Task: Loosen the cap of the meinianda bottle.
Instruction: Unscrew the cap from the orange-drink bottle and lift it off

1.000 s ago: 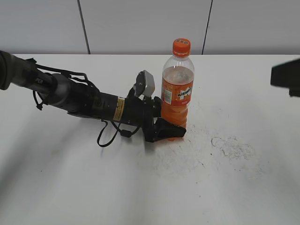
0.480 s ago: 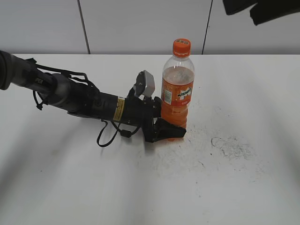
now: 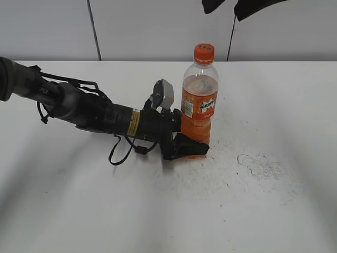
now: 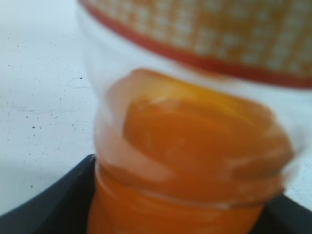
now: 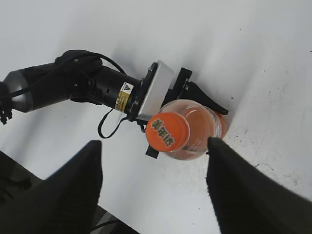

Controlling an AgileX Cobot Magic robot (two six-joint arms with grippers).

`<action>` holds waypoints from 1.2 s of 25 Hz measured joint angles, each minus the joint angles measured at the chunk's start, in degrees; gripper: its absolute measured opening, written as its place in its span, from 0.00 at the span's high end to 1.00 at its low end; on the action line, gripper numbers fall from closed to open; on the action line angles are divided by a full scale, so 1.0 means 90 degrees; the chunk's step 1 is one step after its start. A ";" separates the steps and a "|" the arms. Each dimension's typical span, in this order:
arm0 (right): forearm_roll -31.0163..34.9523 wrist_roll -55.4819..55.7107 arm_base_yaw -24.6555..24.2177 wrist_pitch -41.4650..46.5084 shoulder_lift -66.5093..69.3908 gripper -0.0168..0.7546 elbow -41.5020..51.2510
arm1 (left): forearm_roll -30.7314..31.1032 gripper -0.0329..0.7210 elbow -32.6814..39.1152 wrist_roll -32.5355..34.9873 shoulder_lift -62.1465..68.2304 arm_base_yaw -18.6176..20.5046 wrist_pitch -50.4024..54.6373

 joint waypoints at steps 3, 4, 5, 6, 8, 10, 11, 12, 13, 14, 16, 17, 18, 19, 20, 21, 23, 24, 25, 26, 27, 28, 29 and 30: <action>0.0000 -0.0006 0.0000 0.0009 0.0132 0.34 0.0000 | 0.0000 0.21 0.0000 0.0000 0.0000 0.0000 0.0000; 0.0000 -0.0041 0.0000 0.0013 0.0191 0.34 0.0000 | 0.0000 0.21 0.0000 0.0000 0.0000 0.0000 0.0000; 0.0005 -0.0065 0.0000 0.0013 0.0252 0.34 0.0000 | 0.0000 0.21 0.0000 0.0000 0.0000 0.0000 0.0000; 0.0005 -0.0072 0.0000 0.0013 0.0272 0.34 0.0000 | 0.0000 0.21 0.0000 0.0000 0.0000 0.0000 0.0000; 0.0005 -0.0170 0.0000 0.0013 0.0454 0.34 0.0000 | 0.0000 0.21 0.0000 0.0000 0.0000 0.0000 0.0000; 0.0005 -0.0310 0.0000 0.0013 0.0614 0.34 0.0000 | 0.0000 0.21 0.0000 0.0000 0.0000 0.0000 0.0000; 0.0005 -0.0374 0.0000 0.0013 0.0670 0.34 0.0000 | 0.0003 0.21 0.0000 0.0000 0.0000 0.0000 0.0000; 0.0005 -0.0425 0.0000 0.0013 0.0721 0.34 0.0000 | 0.0003 0.21 0.0000 0.0000 0.0000 0.0000 0.0000; 0.0005 -0.0448 0.0000 0.0013 0.0754 0.34 0.0000 | 0.0003 0.21 0.0000 0.0000 0.0000 0.0000 0.0000; 0.0005 -0.0481 0.0000 0.0013 0.0818 0.34 0.0000 | 0.0003 0.21 0.0000 0.0000 0.0000 0.0000 0.0000; 0.0005 -0.0503 0.0000 0.0013 0.0889 0.34 0.0000 | 0.0003 0.21 0.0000 0.0000 0.0000 0.0000 0.0000; 0.0007 -0.0503 0.0000 0.0013 0.0929 0.34 0.0000 | 0.0003 0.21 0.0000 0.0000 0.0000 0.0000 0.0000; 0.0022 -0.0505 0.0000 0.0013 0.0954 0.34 0.0000 | 0.0003 0.21 0.0000 0.0000 0.0000 0.0000 0.0000; 0.0059 -0.0505 0.0000 0.0013 0.0987 0.34 -0.0003 | 0.0003 0.21 0.0000 0.0000 0.0000 0.0000 0.0000; 0.0083 -0.0510 0.0000 0.0013 0.1027 0.34 -0.0003 | 0.0003 0.21 0.0000 0.0000 0.0000 -0.0001 0.0000; 0.0090 -0.0516 0.0000 0.0013 0.1044 0.34 -0.0003 | 0.0003 0.21 0.0000 0.0000 0.0000 -0.0007 0.0000; 0.0090 -0.0537 0.0000 0.0014 0.1052 0.34 -0.0010 | 0.0003 0.21 0.0000 0.0000 0.0000 -0.0007 0.0000; 0.0090 -0.0555 0.0000 0.0014 0.1052 0.34 -0.0009 | 0.0003 0.21 0.0000 0.0000 0.0000 -0.0007 0.0000; 0.0090 -0.0701 0.0000 0.0020 0.1052 0.34 -0.0011 | 0.0003 0.21 0.0000 0.0000 0.0000 -0.0007 0.0000; 0.0090 -0.0815 0.0000 0.0020 0.1052 0.35 -0.0011 | 0.0003 0.21 0.0000 0.0000 0.0000 -0.0007 0.0000; 0.0095 -0.0973 0.0000 0.0020 0.1052 0.36 -0.0016 | 0.0003 0.21 0.0000 0.0000 0.0000 -0.0007 0.0000; 0.0103 -0.1061 0.0000 0.0020 0.1052 0.38 -0.0022 | 0.0003 0.21 0.0000 0.0000 0.0000 -0.0007 0.0000; 0.0110 -0.1166 0.0006 0.0020 0.1052 0.40 -0.0023 | -0.0003 0.21 0.0000 0.0000 0.0000 -0.0007 0.0000; 0.0122 -0.1320 0.0010 0.0020 0.1052 0.44 -0.0036 | -0.0003 0.21 0.0000 0.0000 0.0000 -0.0009 0.0000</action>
